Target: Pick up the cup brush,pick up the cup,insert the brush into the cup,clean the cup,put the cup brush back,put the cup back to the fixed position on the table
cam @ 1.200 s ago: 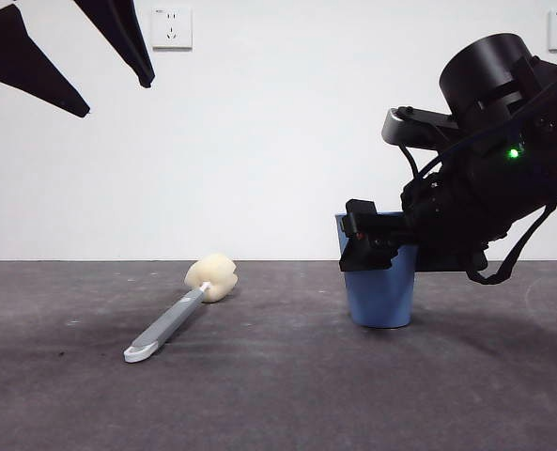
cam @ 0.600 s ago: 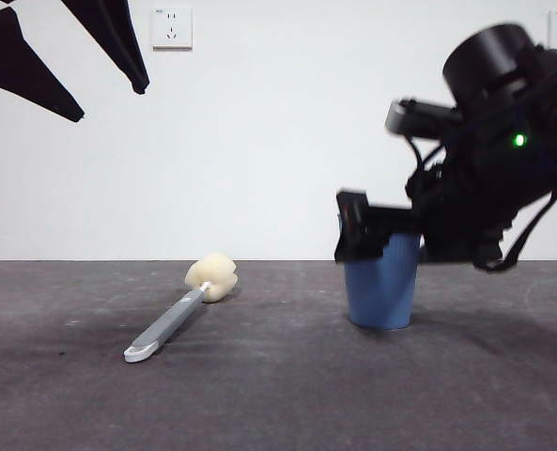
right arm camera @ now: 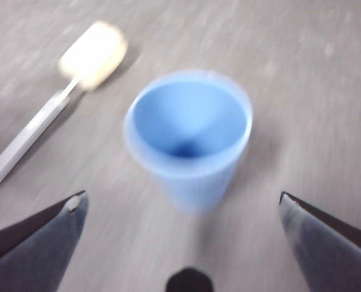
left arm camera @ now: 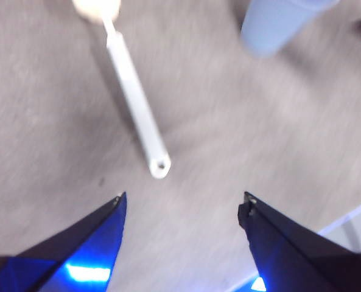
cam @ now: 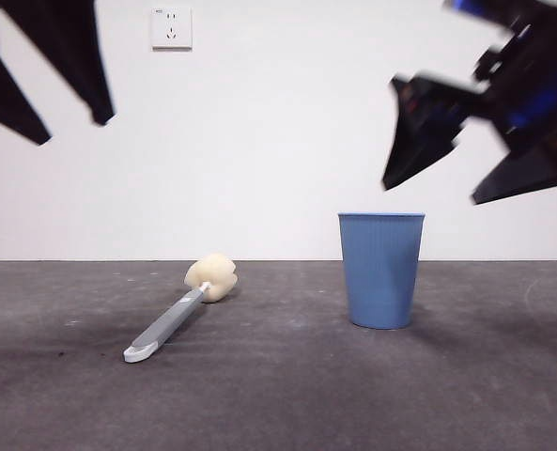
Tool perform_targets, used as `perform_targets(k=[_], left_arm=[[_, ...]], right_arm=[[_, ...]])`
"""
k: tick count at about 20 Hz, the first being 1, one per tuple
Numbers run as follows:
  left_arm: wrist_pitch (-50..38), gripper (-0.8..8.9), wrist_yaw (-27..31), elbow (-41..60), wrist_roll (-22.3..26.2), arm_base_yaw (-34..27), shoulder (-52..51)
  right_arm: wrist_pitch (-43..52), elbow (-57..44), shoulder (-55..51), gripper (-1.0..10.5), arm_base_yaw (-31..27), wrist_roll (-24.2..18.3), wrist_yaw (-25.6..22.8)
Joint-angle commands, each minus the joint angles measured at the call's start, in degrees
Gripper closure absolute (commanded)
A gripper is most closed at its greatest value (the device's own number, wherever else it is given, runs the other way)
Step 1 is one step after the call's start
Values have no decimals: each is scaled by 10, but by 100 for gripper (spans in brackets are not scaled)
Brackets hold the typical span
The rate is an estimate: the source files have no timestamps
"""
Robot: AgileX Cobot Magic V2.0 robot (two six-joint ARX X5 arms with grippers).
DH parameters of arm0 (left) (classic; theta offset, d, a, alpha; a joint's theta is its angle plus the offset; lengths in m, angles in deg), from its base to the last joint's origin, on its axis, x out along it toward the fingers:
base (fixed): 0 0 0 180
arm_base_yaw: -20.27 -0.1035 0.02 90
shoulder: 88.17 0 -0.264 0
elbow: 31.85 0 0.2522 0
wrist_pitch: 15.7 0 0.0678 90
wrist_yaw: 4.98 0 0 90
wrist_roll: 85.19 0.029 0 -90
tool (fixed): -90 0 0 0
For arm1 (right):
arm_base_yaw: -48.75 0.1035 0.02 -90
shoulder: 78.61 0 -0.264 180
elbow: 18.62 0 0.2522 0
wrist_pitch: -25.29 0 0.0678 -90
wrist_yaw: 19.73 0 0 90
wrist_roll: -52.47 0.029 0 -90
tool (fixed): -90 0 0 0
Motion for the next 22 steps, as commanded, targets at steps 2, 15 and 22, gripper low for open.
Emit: perform_targets(k=[2, 15, 22], left_arm=[[26, 500, -1, 3, 52, 2, 0], [46, 821, -118, 3, 88, 2, 0], [38, 817, -117, 3, 88, 2, 0]], right_arm=[[-171, 19, -98, 380, 27, 24, 32], [-360, 64, -199, 958, 82, 88, 150], [-360, 64, -199, 945, 81, 89, 148]])
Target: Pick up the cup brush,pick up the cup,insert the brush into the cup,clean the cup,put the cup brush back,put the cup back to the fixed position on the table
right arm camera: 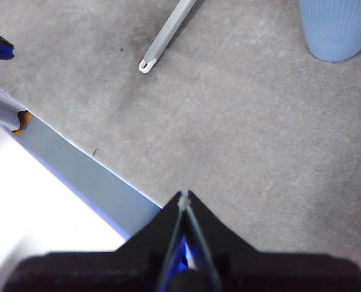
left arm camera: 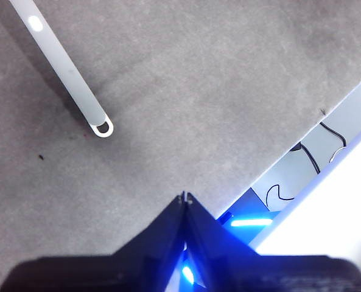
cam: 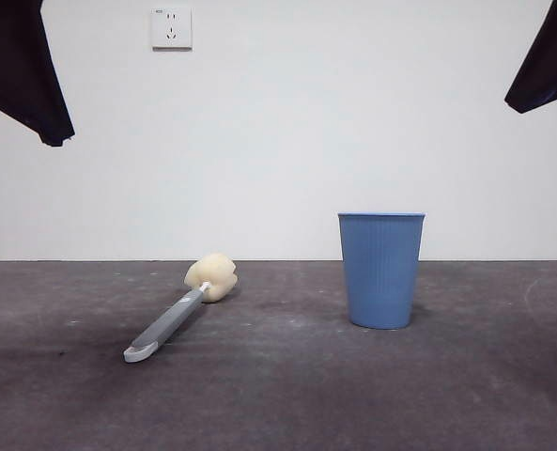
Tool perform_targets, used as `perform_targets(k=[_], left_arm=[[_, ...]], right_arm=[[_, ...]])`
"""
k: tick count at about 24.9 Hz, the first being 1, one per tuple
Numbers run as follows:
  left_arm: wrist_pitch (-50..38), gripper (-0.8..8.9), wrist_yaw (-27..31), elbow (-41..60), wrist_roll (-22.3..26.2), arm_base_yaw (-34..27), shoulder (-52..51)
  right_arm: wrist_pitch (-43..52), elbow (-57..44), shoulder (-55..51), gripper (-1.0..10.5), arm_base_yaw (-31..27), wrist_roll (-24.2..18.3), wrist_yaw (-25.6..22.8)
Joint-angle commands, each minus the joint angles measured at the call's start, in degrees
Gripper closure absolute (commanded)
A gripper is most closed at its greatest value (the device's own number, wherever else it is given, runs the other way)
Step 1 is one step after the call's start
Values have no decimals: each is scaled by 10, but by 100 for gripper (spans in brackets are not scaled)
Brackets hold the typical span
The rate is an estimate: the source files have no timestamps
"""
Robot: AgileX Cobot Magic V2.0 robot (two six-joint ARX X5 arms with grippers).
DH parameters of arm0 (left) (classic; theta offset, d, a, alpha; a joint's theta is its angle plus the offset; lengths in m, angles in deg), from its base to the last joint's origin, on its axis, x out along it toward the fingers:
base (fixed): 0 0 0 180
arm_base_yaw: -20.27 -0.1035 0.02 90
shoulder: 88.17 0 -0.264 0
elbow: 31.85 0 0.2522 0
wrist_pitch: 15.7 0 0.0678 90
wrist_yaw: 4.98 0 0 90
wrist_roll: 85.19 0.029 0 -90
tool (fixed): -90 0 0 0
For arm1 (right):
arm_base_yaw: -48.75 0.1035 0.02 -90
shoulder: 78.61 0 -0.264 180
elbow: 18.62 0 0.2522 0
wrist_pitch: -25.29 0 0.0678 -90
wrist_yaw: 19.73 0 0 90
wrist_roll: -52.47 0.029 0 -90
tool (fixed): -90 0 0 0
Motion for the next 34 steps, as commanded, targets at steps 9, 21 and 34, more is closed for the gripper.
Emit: perform_targets(k=[9, 21, 34], left_arm=[[-58, 817, 1, 3, 7, 2, 0], [-415, 817, 92, 105, 125, -280, -279], [-475, 817, 96, 420, 63, -385, -499]], right_arm=[[3, 2, -1, 945, 1, 5, -1], [3, 2, -1, 945, 0, 5, -2], [3, 2, -1, 945, 0, 5, -2]])
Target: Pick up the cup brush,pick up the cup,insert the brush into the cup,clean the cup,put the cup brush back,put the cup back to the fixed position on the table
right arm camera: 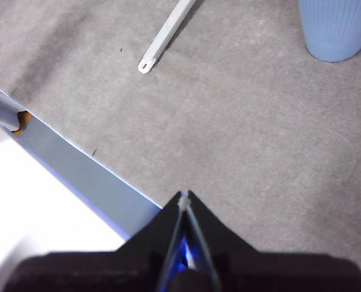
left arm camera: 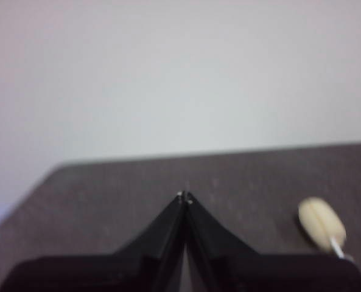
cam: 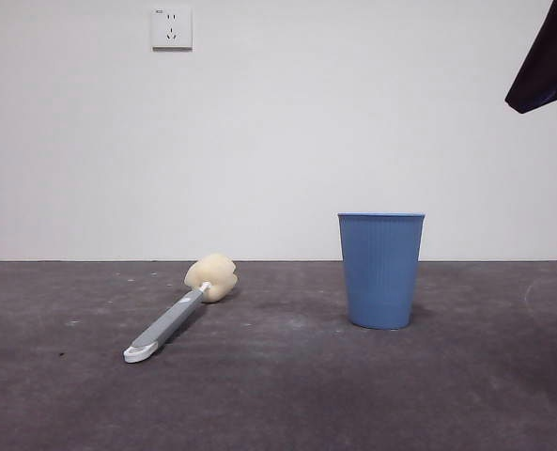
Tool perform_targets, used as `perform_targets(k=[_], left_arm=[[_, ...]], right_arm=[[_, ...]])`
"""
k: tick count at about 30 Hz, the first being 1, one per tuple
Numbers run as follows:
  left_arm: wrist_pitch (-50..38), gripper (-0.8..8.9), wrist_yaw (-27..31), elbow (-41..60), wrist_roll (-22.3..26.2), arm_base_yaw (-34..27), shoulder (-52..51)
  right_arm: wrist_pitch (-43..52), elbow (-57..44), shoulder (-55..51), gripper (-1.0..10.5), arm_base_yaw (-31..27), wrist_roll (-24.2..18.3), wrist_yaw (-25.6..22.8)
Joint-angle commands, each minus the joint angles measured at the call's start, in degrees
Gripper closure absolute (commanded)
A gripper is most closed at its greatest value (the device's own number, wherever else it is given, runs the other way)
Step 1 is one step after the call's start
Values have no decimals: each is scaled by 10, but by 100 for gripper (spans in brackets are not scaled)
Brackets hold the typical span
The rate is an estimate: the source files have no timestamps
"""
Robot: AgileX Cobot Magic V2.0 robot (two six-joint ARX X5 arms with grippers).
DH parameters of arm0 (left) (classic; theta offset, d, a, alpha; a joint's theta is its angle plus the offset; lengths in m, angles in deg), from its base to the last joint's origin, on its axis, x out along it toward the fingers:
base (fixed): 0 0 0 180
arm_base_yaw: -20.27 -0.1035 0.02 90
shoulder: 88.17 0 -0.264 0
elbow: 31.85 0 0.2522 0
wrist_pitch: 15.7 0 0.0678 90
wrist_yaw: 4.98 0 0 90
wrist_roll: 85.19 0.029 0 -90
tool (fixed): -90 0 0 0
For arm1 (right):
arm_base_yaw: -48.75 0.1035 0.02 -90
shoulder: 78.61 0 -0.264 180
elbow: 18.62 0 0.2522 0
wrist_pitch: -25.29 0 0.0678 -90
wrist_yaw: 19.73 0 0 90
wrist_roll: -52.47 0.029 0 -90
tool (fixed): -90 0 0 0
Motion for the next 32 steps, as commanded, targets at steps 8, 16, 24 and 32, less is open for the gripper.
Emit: perform_targets(k=[8, 16, 24, 32], left_arm=[[0, 817, -1, 127, -59, -4, -74], [82, 817, -1, 128, -59, -4, -92], [94, 817, -7, 128, -59, -4, -92], [92, 817, -6, 128, -59, -4, -92]], right_arm=[[3, 2, -1, 945, 0, 5, -1], [3, 2, -1, 945, 0, 5, -1], [3, 2, -1, 945, 0, 4, -1], [3, 2, -1, 945, 0, 4, -1]])
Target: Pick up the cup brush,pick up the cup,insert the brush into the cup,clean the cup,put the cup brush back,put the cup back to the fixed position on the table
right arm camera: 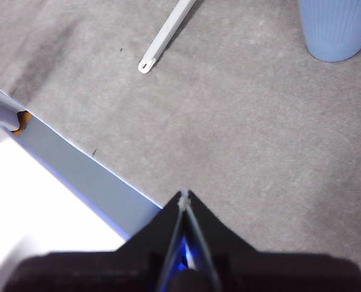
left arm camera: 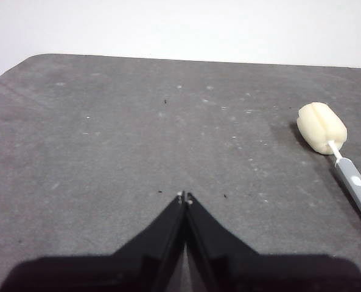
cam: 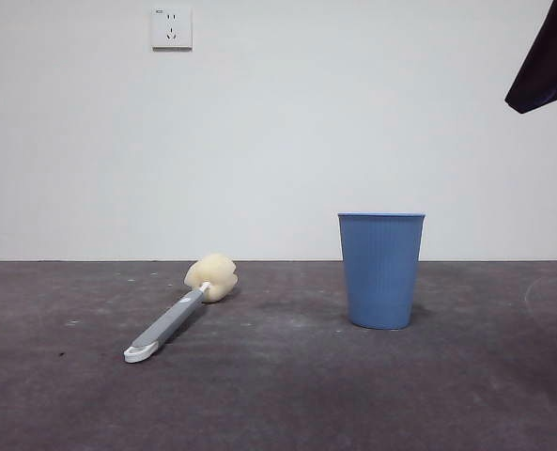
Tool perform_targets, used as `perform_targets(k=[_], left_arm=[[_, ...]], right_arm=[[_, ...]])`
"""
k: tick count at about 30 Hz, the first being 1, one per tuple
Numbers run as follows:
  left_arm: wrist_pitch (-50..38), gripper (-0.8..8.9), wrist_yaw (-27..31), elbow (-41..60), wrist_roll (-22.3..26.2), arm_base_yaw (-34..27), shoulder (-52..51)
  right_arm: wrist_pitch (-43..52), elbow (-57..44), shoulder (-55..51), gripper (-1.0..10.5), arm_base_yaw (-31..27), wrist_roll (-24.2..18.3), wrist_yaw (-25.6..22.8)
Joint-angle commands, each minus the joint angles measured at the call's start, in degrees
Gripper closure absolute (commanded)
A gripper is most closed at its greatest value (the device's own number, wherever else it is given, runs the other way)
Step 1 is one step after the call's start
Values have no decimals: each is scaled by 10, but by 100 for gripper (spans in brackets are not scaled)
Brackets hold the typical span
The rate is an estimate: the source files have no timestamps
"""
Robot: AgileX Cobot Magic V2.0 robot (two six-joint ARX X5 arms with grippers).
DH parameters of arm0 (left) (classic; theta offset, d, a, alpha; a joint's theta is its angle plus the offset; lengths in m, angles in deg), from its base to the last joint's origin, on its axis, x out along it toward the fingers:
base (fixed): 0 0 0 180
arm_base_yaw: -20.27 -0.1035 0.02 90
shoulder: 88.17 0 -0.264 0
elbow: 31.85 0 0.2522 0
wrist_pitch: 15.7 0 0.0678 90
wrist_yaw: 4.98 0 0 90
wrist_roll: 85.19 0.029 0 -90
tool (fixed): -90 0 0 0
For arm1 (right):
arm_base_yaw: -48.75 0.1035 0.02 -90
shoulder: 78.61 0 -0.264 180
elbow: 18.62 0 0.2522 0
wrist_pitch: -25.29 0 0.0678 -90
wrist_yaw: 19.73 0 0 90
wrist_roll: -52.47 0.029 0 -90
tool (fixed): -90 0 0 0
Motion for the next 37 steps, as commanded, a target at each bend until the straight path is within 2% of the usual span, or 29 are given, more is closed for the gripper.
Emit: perform_targets(k=[1, 13, 14, 15, 18, 21, 22, 28, 30, 32, 37], left_arm=[[-1, 817, -1, 8, -4, -2, -1], [-1, 817, -1, 8, -4, -2, -1], [-1, 817, -1, 8, -4, -2, -1], [-1, 817, -1, 8, -4, -2, -1], [-1, 817, -1, 8, -4, -2, -1], [-1, 817, -1, 8, -4, -2, -1], [-1, 817, -1, 8, -4, -2, -1], [-1, 817, -1, 8, -4, -2, -1], [-1, 817, -1, 8, -4, -2, -1], [-1, 817, -1, 8, -4, -2, -1], [-1, 817, -1, 8, -4, -2, -1]], right_arm=[[3, 2, -1, 945, 0, 4, -1], [3, 2, -1, 945, 0, 3, -3], [3, 2, -2, 945, 1, -4, -4], [5, 2, -7, 945, 0, -30, -12], [30, 1, -24, 945, -19, -92, -74], [74, -8, -49, 945, -72, -151, -89], [88, -15, -60, 945, -93, -155, -89], [192, -99, -151, 945, -249, -155, -87], [228, -138, -186, 945, -287, -155, -64], [260, -180, -224, 945, -316, -151, -43], [318, -279, -310, 945, -353, -128, -46]])
